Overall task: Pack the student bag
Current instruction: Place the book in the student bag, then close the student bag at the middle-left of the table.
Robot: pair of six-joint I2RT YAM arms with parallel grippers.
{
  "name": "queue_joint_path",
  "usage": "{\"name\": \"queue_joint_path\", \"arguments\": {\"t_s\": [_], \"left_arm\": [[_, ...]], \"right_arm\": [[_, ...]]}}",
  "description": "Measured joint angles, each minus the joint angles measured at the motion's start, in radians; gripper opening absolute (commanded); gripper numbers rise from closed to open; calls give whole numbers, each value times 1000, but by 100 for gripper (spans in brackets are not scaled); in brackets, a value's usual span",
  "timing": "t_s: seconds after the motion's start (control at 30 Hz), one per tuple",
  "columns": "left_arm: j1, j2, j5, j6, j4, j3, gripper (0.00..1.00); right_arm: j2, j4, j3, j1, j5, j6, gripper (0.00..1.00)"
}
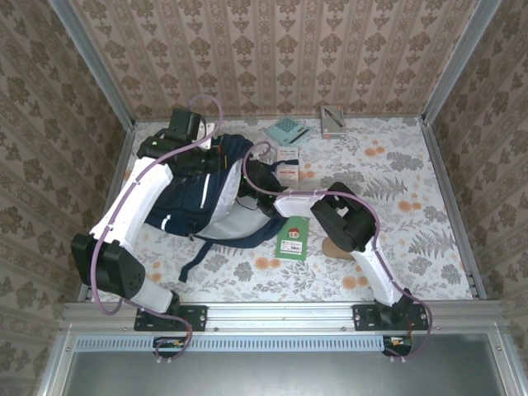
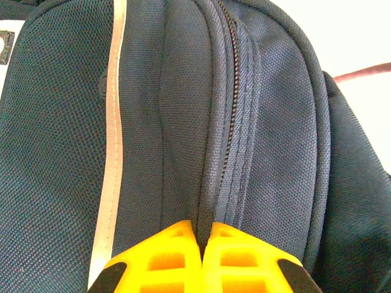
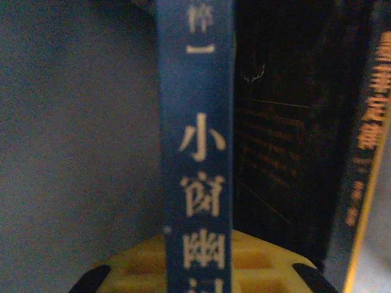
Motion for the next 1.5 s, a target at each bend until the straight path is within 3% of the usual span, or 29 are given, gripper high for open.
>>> {"name": "queue_joint_path", "arguments": {"t_s": [0.03,0.13,0.33,0.4,0.63,0.97,1.03,1.27,1.5], "left_arm": [[2,0,0,0,0,0,0],[14,0,2,0,14,2,0],[19,-1,14,-8,17,2,0],[21,-1,17,-8,18,2,0],[32,-1,35,-9,19,1,0],[35,-1,45,-18,23,-2,0],[37,-2,49,-19,29,-8,0],[38,-9,49,-19,38,-20,0],[37,-11,34,-8,43,-43,0]], "right_arm": [[20,-56,58,0,-9,-5,44],[28,-162,118,0,-31,-32,56],[-19,-370,97,-7,-48,-129,57],[-40,-441,92,-6,-50,-164,53],[-76,-546,80,-6,-68,-245,21],[-19,-583,159,-19,-87,-270,21],[-6,-582,175,-25,-91,-277,22],[6,-592,189,-52,-139,-324,44],[-225,-655,-50,-58,-144,-433,47]]}}
